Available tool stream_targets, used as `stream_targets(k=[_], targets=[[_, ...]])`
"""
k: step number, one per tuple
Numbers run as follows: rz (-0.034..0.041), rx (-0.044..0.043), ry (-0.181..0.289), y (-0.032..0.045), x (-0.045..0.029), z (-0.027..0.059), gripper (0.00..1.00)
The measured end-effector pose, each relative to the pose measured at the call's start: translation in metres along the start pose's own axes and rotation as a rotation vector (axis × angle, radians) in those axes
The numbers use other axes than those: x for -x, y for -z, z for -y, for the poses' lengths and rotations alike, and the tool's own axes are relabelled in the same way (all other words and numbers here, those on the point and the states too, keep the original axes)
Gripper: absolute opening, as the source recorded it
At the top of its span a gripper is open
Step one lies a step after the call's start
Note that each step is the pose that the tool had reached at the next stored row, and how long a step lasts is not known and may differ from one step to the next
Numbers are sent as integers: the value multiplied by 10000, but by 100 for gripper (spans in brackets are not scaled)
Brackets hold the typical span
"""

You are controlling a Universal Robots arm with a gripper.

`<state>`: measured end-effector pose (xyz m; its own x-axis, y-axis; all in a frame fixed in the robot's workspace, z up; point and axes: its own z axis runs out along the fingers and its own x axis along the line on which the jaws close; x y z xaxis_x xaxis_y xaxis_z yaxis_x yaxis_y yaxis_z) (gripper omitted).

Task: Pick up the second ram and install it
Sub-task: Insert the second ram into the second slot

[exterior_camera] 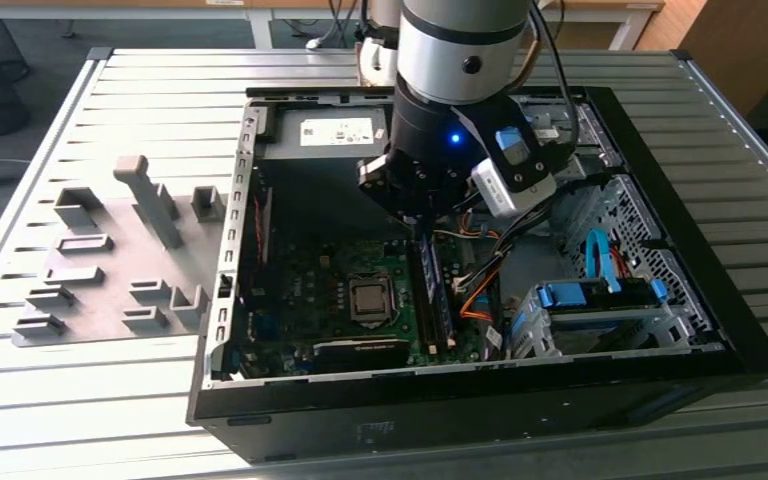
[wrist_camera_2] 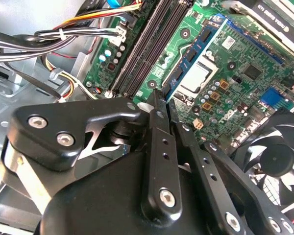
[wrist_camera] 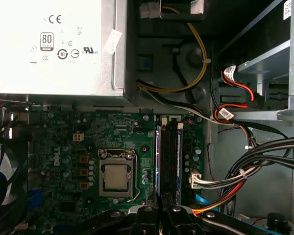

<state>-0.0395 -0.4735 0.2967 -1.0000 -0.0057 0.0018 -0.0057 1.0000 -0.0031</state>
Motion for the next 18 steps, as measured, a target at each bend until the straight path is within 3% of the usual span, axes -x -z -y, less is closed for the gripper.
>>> stream_targets(k=[9,18], targets=[[1,3,0,-14,0,0,14],[-39,2,-53,-137,20,35,14]])
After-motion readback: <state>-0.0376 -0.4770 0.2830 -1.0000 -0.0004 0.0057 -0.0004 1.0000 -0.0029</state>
